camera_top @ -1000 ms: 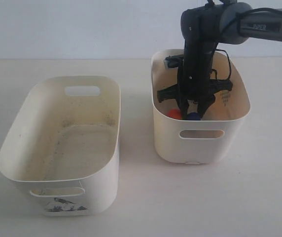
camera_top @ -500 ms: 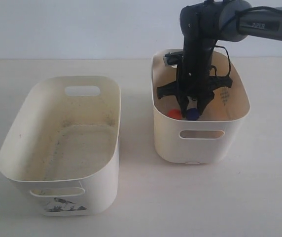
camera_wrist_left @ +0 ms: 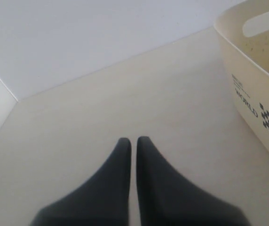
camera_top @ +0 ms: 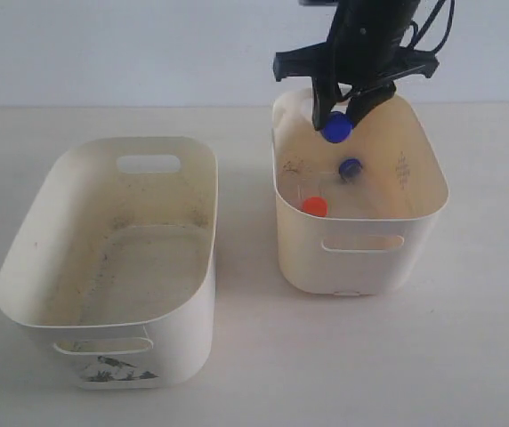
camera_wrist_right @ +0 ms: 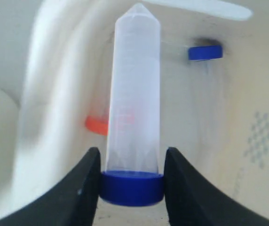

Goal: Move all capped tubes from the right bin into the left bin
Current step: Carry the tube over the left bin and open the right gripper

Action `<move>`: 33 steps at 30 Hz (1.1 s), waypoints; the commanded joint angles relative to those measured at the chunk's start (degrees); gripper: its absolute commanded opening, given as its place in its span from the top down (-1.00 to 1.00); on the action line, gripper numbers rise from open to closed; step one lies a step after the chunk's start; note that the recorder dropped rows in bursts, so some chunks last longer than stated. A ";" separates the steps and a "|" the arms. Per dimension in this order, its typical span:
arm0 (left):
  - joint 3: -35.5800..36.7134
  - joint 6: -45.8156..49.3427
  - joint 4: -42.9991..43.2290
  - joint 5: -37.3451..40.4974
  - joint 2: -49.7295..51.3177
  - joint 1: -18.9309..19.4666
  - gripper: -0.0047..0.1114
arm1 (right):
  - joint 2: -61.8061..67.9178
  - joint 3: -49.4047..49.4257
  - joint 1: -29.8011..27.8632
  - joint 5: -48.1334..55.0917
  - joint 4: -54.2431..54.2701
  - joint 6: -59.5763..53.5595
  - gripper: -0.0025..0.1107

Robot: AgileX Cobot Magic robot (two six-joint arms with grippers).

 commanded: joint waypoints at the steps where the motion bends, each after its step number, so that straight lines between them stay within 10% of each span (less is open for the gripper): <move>1: -0.21 -0.54 -0.16 -0.30 0.03 -0.30 0.84 | -4.47 1.61 5.08 0.10 5.27 -5.19 0.96; 13: -0.21 -0.54 -0.16 -0.30 0.03 -0.30 0.84 | -2.73 1.61 22.03 -3.83 10.05 -11.87 0.96; 19: -0.21 -0.54 -0.16 -0.30 0.03 -0.30 0.84 | -1.51 1.61 22.96 -4.03 9.56 -12.64 0.15; 23: -0.21 -0.54 -0.16 -0.30 0.03 -0.30 0.84 | -1.51 1.61 22.96 -2.80 9.26 -12.15 0.96; 33: -0.21 -0.54 -0.16 -0.30 0.03 -0.30 0.84 | -4.70 0.89 22.19 0.10 -13.22 0.58 0.96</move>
